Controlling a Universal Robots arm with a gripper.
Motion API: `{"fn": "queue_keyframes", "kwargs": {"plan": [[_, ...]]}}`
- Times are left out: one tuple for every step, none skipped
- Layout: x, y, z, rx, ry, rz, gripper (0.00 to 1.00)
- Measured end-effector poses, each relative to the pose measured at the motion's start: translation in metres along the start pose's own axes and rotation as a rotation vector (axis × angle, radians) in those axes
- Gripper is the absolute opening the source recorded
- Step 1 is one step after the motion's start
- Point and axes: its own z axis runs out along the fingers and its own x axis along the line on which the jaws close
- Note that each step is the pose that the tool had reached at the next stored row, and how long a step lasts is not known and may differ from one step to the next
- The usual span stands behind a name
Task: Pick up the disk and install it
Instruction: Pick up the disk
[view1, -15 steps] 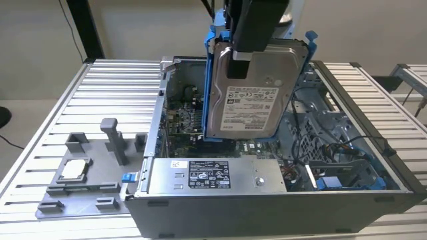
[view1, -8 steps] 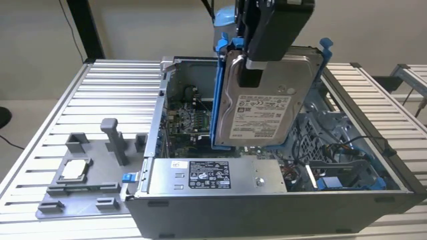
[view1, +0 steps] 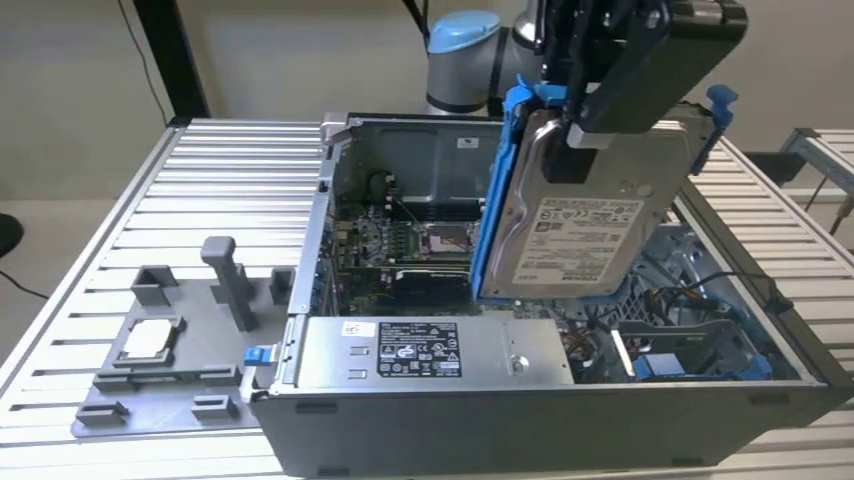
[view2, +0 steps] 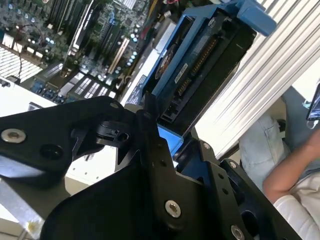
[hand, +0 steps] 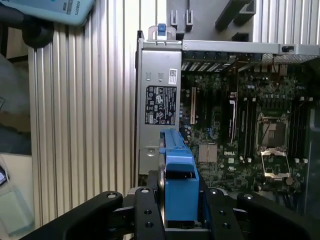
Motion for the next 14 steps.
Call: {"fn": "queue_keyframes", "kwargs": {"plan": [[0.0010,-0.0044,0.0000,-0.0002,0.0001,0.000,0.00],[0.0020,-0.0089,0.0000,-0.0003,0.0000,0.000,0.00],[0.0029,-0.0132,0.0000,-0.0004,0.0000,0.000,0.00],[0.0038,-0.0173,0.0000,-0.0005,0.0001,0.000,0.00],[0.0046,-0.0213,0.0000,-0.0006,0.0001,0.000,0.00],[0.0054,-0.0252,0.0000,-0.0005,0.0000,0.000,0.00],[0.0062,-0.0291,-0.0001,-0.0006,0.0001,0.000,0.00],[0.0070,-0.0327,-0.0001,-0.0006,0.0000,0.000,0.00],[0.0077,-0.0363,-0.0001,-0.0006,0.0000,0.000,0.00],[0.0084,-0.0396,-0.0001,-0.0006,0.0000,0.000,0.00],[0.0090,-0.0427,-0.0001,-0.0006,0.0000,0.000,0.00],[0.0095,-0.0456,-0.0001,-0.0006,-0.0001,0.000,0.00],[0.0099,-0.0484,-0.0002,-0.0007,0.0000,0.000,0.00],[0.0102,-0.0511,-0.0003,-0.0006,0.0001,0.000,0.00]]}}
